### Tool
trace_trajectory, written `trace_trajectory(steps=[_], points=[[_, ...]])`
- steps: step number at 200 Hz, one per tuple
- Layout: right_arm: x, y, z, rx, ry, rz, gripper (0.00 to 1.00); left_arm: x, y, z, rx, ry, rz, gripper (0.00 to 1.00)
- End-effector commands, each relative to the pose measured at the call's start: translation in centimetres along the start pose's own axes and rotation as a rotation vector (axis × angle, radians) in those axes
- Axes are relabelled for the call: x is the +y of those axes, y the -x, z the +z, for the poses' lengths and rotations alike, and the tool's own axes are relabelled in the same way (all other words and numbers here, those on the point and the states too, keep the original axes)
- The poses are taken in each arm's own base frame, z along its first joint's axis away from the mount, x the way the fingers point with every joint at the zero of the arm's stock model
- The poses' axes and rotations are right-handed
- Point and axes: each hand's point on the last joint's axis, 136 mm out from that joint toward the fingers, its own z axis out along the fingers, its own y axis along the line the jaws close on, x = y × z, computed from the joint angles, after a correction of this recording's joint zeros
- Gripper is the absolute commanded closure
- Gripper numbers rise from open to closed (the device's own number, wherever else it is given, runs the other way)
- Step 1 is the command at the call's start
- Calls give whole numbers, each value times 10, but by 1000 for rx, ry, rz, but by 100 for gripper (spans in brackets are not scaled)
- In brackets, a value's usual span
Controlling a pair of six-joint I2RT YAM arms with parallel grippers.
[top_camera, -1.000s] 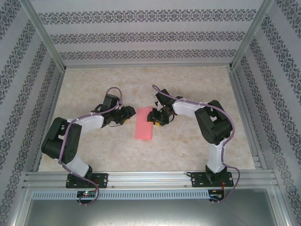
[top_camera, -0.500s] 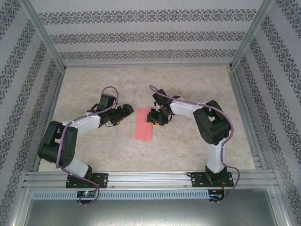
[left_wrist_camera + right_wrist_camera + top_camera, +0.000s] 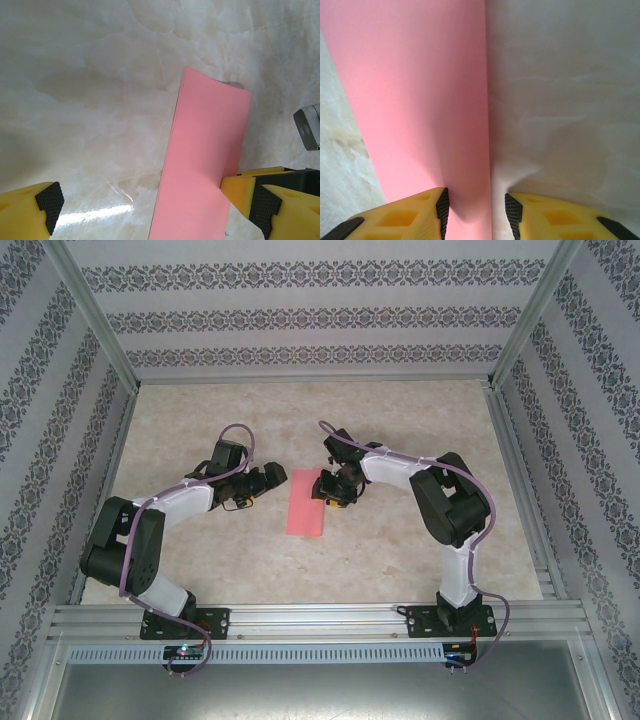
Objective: Fold a paper plane with a square sheet of paper (pick it up from the middle)
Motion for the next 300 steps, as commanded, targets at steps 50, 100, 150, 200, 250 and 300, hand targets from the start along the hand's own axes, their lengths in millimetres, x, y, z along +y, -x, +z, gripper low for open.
trace_trajectory(steps=[50, 100, 150, 200, 250, 300], points=[[-83, -19, 40, 77, -291, 43, 58, -16, 3, 4, 41, -70, 43, 0], [-86, -22, 45, 84, -299, 53, 58, -28, -3, 13, 95, -150, 23, 0], [-89, -22, 47, 88, -309, 54, 58, -50, -16, 25, 169, -228, 48, 22], [-90, -24, 48, 93, -312, 55, 58, -56, -26, 41, 227, -217, 46, 55], [-90, -24, 49, 94, -315, 57, 58, -53, -40, 58, 287, -171, 48, 73], [-88, -25, 50, 95, -313, 51, 58, -36, -52, 70, 301, -84, 38, 88]])
